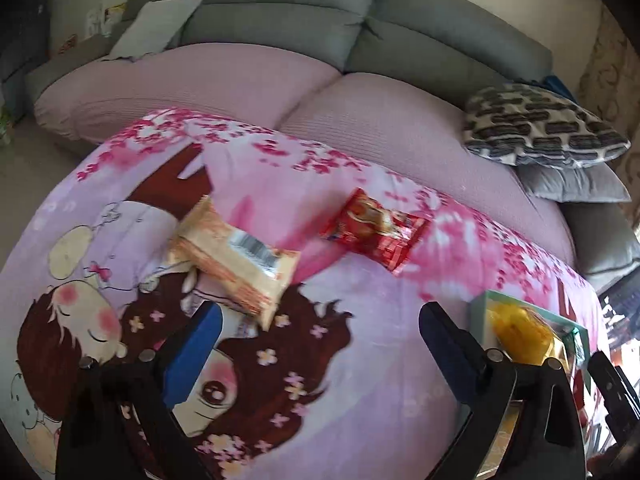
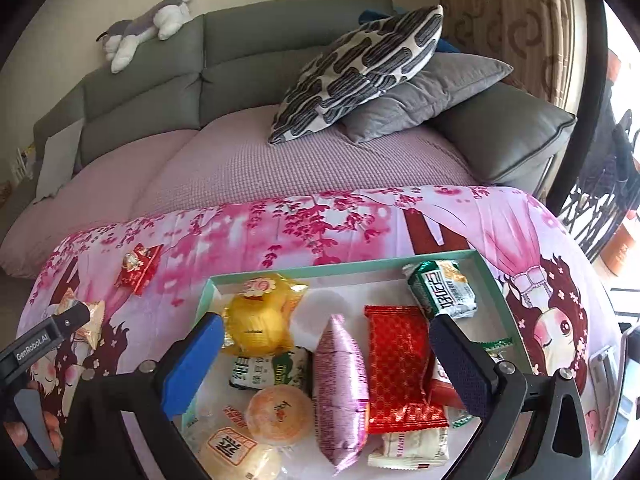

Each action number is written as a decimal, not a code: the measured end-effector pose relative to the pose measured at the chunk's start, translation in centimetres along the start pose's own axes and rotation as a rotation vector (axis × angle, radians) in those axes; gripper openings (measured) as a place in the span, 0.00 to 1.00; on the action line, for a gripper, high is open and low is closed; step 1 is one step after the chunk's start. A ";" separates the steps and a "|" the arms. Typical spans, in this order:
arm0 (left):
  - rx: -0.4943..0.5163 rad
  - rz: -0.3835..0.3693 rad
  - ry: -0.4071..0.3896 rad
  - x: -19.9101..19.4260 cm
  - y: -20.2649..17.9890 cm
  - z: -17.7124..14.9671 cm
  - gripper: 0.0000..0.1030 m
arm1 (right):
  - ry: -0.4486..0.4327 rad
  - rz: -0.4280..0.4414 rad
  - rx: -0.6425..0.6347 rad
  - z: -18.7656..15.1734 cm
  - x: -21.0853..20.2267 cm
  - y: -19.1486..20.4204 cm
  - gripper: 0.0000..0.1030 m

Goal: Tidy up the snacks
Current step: 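Open both grippers to drop the pudding cup and green-white pack into the tray, then move the left tool to the beige wafer bag while the right moves to the red candy bag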

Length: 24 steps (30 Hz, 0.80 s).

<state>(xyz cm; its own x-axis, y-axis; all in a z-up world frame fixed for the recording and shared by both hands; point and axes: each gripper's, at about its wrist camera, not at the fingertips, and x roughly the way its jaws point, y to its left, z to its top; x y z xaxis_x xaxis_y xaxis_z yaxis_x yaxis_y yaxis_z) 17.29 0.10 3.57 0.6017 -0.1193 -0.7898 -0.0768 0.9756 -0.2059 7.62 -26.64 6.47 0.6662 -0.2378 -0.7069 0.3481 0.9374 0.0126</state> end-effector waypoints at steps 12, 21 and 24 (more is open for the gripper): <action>-0.123 0.088 -0.070 -0.2 6.0 1.2 0.96 | 0.006 0.188 -0.144 -0.6 1.1 9.8 1.00; -0.220 0.017 0.006 2.3 8.2 1.5 0.96 | 0.028 0.318 -0.057 0.2 4.2 14.1 1.00; -0.243 0.001 0.012 3.1 8.4 1.6 0.96 | 0.035 0.339 -0.005 0.7 5.6 14.6 1.00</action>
<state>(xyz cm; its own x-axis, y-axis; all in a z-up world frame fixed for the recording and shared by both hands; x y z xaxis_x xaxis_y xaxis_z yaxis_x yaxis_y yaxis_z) 19.78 8.24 0.31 0.5918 -0.1220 -0.7968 -0.2671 0.9030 -0.3366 16.87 -14.48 3.24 0.7203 0.0963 -0.6870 0.1077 0.9628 0.2478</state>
